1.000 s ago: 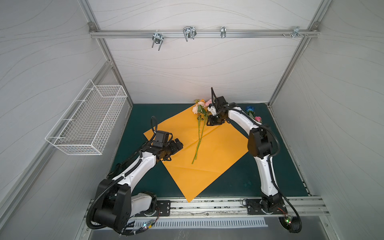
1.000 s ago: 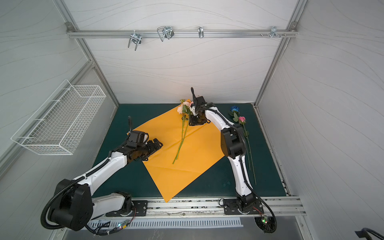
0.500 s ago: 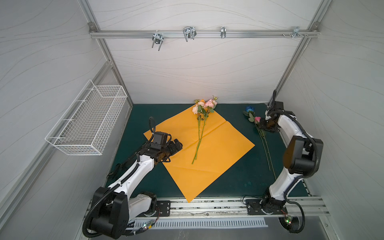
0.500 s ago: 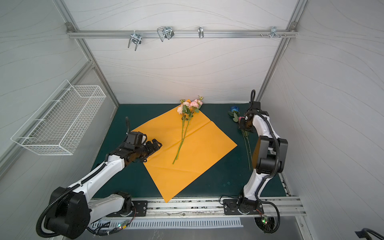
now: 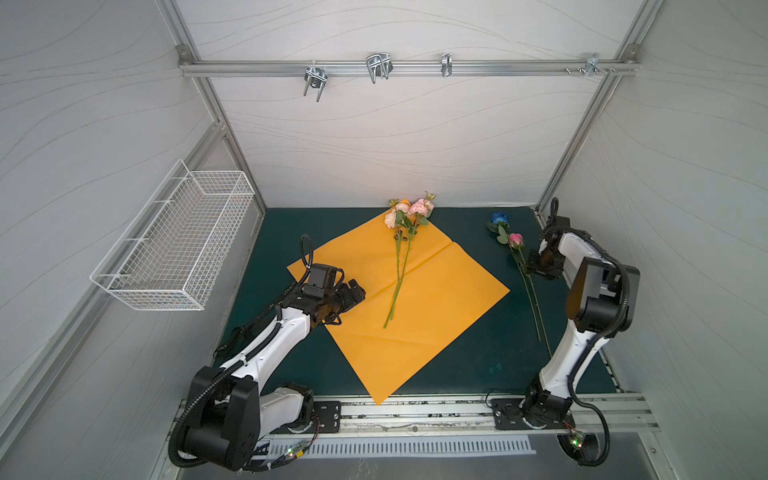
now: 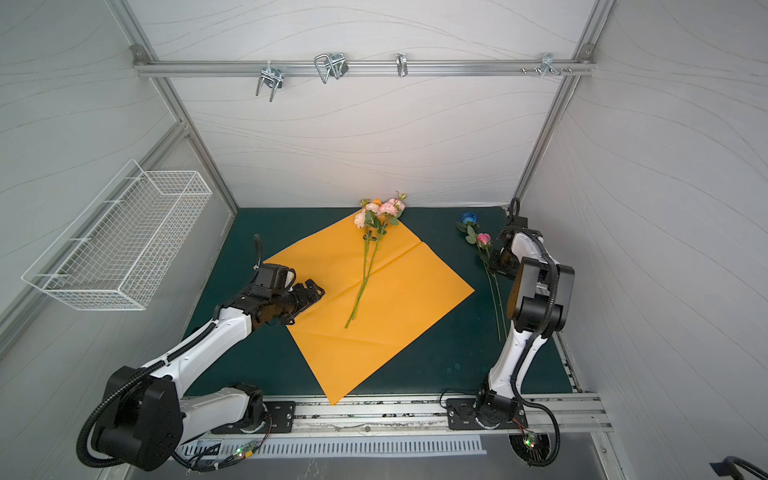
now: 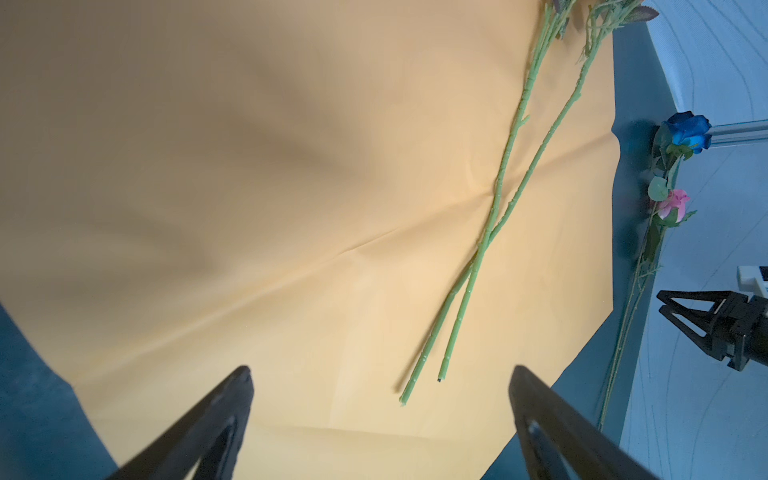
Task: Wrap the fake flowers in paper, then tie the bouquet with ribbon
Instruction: 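Move the right gripper to the pink rose lying beside the sheet, then grasp the pink rose stem with the right gripper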
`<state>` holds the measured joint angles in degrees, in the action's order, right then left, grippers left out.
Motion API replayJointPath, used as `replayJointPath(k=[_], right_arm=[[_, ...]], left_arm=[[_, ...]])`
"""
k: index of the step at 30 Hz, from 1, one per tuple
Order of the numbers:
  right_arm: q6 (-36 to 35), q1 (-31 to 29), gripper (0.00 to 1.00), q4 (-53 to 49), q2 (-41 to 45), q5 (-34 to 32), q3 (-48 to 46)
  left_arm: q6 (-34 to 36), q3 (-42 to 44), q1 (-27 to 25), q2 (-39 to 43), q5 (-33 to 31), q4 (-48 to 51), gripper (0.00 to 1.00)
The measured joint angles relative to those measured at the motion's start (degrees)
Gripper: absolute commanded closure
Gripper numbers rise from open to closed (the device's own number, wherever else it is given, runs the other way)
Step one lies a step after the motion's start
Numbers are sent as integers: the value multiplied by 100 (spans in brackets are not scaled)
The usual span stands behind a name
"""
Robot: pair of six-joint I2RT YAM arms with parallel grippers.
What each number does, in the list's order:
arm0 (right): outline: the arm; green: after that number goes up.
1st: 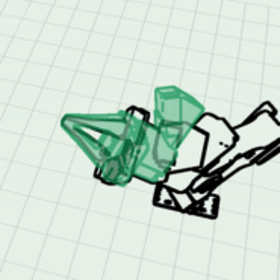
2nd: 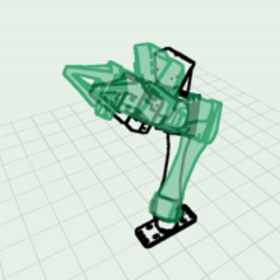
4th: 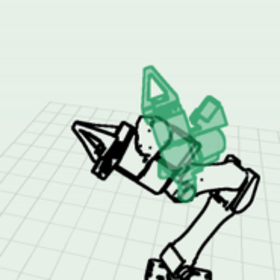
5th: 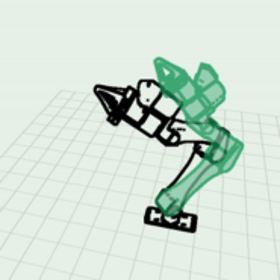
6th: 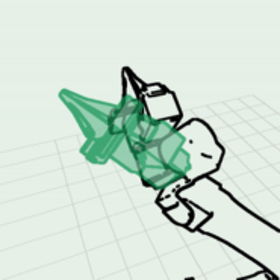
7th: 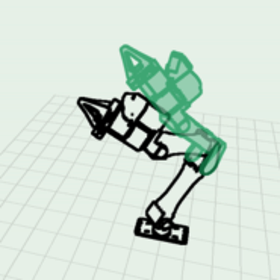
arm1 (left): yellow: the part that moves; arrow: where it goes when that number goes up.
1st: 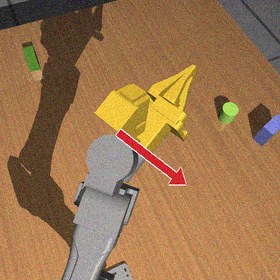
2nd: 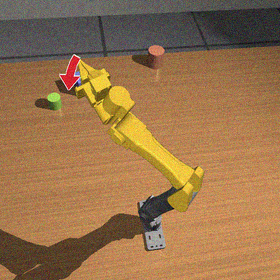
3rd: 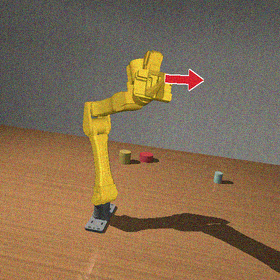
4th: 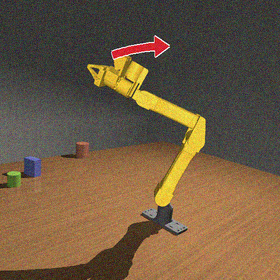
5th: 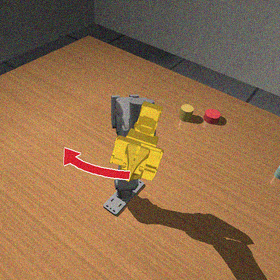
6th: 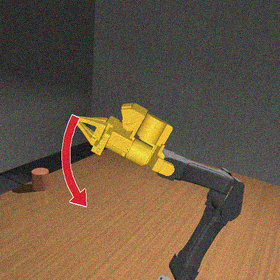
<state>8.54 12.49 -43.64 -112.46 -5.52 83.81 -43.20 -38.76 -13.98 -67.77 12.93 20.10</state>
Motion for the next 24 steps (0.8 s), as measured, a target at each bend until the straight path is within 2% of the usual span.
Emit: replayJointPath(k=[7,14,17,24], right_arm=[[7,116,62,-2,-26,7,-409],[42,214,91,7,-74,9,-492],[15,227,100,15,-72,61,-492],[2,177,100,31,17,173,-490]], left_arm=[[-2,0,0,0,2,-2,3],[-4,0,0,0,2,-2,3],[-7,0,0,0,2,-2,3],[-11,0,0,0,2,-2,3]])
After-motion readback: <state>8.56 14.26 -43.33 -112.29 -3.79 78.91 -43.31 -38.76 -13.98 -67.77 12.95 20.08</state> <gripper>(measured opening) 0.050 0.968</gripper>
